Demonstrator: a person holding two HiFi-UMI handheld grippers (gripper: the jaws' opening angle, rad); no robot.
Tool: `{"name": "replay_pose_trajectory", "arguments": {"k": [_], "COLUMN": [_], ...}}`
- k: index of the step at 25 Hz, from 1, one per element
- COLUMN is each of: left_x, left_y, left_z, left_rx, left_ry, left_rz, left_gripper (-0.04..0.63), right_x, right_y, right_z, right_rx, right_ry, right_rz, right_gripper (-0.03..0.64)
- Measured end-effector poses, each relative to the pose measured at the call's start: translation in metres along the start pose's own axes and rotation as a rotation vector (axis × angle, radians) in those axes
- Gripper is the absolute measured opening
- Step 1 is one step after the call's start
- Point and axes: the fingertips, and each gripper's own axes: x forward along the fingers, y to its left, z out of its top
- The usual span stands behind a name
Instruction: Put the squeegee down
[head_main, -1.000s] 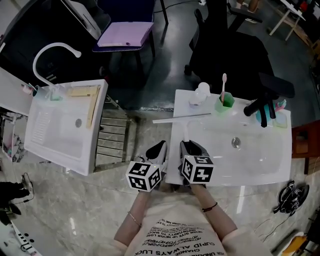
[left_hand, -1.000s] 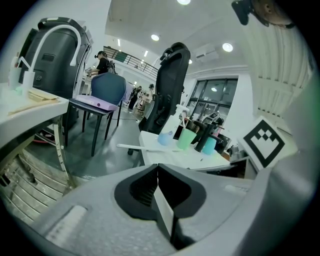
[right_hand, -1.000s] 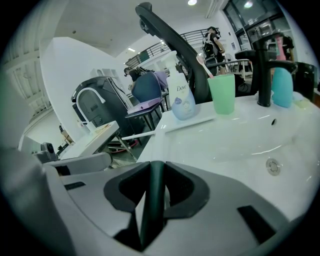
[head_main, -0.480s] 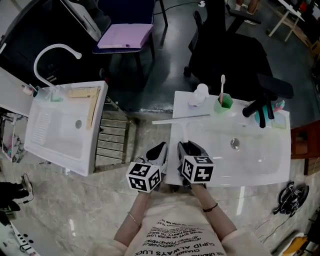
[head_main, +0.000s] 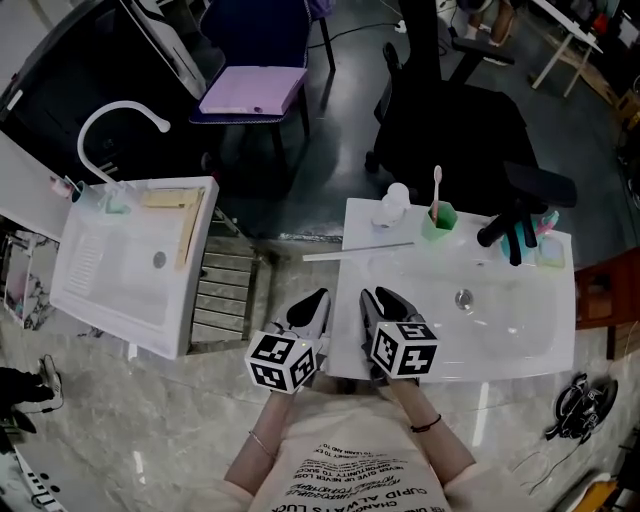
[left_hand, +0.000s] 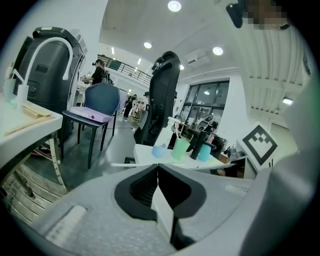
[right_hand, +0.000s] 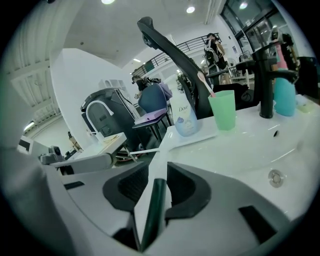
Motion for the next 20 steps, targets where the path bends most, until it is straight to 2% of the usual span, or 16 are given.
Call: {"name": "replay_pose_trajectory", "arguments": {"k": [5, 10, 20], "left_x": [-0.007, -0.014, -0.037], "left_y": [-0.011, -0.02, -0.033], "left_z": [0.021, 0.04, 0.068], "left_rx": [0.052, 0.119, 0.185], "left_ry": [-0.051, -0.117, -0.216], "left_rz": [-0.022, -0.038, -0.035], "left_gripper": [0.023, 0.023, 0.023], "right_x": [-0.013, -0.03, -0.072], "right_y": [-0.002, -0.004, -0.005], "right_z": [0.014, 0.035, 0.073], "right_rx": [-0.04, -0.088, -0.126], "right_ry": [-0.035, -0.122, -0.295], "right_rz": [0.039, 0.076, 0.14], "right_gripper": [0.046, 0.012, 0.005]}}
